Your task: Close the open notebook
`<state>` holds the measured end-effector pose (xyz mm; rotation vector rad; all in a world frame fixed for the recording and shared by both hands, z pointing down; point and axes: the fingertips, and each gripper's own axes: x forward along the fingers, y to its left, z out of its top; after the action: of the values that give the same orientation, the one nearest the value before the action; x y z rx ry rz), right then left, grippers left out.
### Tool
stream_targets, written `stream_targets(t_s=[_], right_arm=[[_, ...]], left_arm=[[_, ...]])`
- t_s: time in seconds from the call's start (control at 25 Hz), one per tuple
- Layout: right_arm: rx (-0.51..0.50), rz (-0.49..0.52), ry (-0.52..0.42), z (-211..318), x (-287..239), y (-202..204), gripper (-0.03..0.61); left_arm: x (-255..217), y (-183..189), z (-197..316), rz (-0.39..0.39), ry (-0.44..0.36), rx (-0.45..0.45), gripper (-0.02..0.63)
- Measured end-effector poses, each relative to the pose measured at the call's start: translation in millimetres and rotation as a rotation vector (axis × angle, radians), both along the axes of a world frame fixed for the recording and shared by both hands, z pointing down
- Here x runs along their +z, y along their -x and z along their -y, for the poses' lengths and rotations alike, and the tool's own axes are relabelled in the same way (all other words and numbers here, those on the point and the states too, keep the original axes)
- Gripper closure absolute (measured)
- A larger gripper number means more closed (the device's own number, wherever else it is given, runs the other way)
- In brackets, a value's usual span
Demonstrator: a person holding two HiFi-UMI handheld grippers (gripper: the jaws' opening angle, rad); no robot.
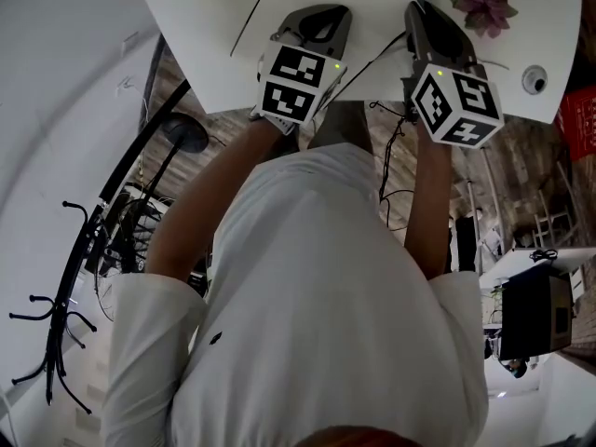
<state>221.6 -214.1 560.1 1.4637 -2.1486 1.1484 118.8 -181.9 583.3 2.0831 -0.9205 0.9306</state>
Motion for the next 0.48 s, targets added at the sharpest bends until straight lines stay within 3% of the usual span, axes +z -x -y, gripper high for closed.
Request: stream_targets(t_s=[0.48], right_arm=[[-0.003, -0.060, -0.091, -4.4, -29.0, 8.6, 0.528]], left_arm=[[-19.0, 16.0, -7.2, -0.024, -0.006, -0.049, 0.604]])
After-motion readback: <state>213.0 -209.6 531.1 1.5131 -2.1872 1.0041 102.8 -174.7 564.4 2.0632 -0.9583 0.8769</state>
